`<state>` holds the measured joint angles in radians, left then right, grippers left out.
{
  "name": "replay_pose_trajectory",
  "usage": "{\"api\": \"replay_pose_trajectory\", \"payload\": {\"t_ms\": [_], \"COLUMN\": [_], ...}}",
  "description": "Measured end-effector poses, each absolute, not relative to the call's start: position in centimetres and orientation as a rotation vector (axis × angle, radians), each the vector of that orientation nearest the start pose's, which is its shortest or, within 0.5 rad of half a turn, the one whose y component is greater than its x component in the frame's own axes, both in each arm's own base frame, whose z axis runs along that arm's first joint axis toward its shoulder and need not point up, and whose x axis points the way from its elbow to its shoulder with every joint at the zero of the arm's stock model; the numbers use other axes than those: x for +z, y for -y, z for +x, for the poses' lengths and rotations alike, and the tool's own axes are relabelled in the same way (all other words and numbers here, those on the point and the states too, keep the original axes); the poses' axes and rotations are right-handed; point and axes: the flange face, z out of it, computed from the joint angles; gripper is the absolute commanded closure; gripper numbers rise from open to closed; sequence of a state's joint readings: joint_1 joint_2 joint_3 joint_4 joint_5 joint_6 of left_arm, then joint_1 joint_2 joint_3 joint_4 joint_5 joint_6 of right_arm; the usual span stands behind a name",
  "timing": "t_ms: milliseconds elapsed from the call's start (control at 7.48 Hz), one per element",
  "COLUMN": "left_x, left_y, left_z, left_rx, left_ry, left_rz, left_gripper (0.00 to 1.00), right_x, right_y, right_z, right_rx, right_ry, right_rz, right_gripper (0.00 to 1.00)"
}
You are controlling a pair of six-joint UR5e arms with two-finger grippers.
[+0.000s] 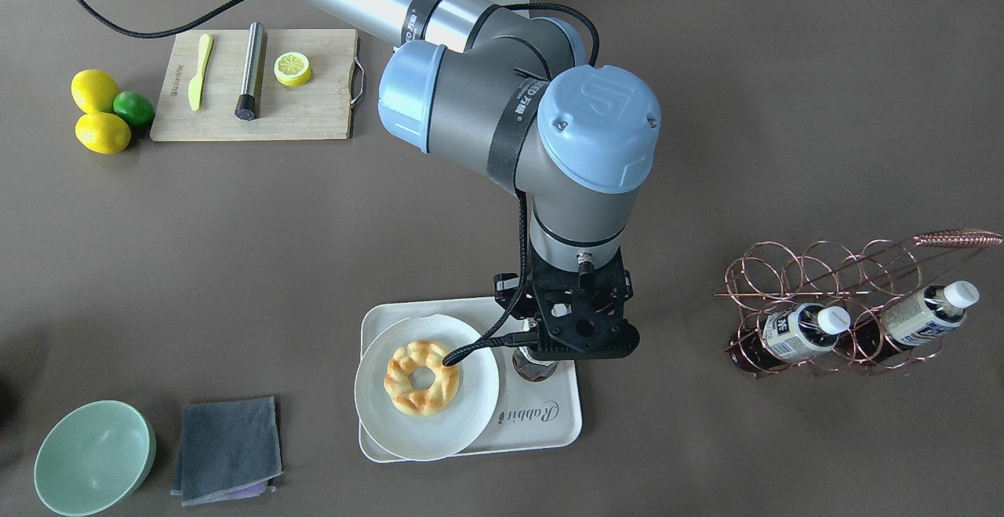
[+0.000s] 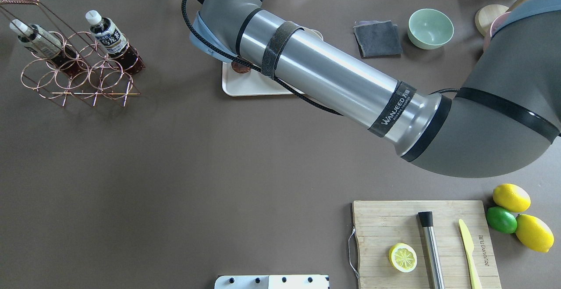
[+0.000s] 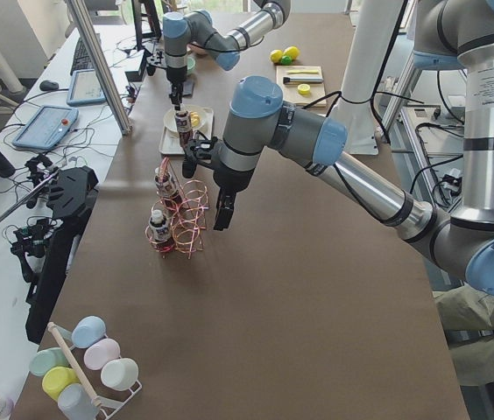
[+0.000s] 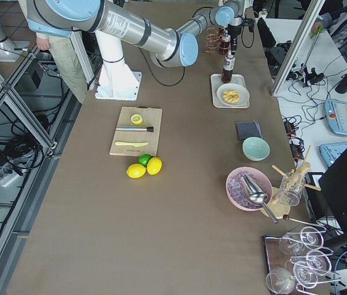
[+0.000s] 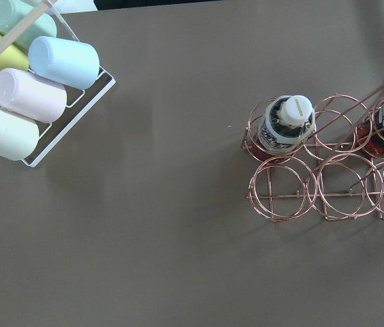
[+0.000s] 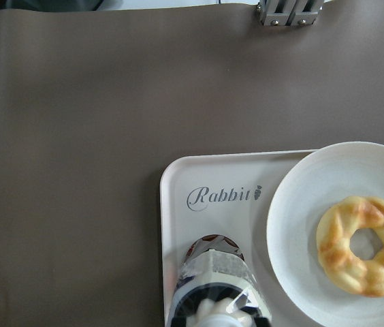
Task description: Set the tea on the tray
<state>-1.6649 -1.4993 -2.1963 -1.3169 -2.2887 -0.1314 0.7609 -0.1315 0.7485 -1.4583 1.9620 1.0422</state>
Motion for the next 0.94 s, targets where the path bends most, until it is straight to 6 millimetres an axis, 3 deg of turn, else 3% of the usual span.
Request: {"api": "replay_pose_trajectory", "payload": {"t_ms": [134,268,535,669,803,936], "left_x": [42.2,42.2,42.3,42.3,42.5,42.8], "left_y": [41.2,41.2,41.3,41.3,41.2,41.2], "left_z": [-10.7,-10.7,-10.7,-10.7,-10.7,-10.7], "left_rx": [-0.108,-0.108,-0.108,-0.107,-0.106,-0.102], "left_ry": [-0.718,-0.718,-0.718,-0.718,-0.717,-0.716], "left_rz": [0.273,0.273,0.272,0.273,0.271,0.268], "left_gripper": [0.04,0.04,0.04,0.04,0.04,0.04], "right_x": [-0.5,-0.4,-0.8,-1.1,-0.7,1.4], "right_y": [67.4,67.5,67.7,68.2,68.9,68.6], "right_z": [-57.1,-57.1,-56.5,-55.0,-51.9,-47.4], "right_rx": [0.074,0.071,0.057,0.05,0.035,-0.001], "right_ry": [0.797,0.796,0.8,0.818,0.835,0.835], "right_rz": [0.133,0.133,0.146,0.148,0.145,0.147], "right_gripper": [0.28,0.06,0.0,0.0,0.0,0.0]}}
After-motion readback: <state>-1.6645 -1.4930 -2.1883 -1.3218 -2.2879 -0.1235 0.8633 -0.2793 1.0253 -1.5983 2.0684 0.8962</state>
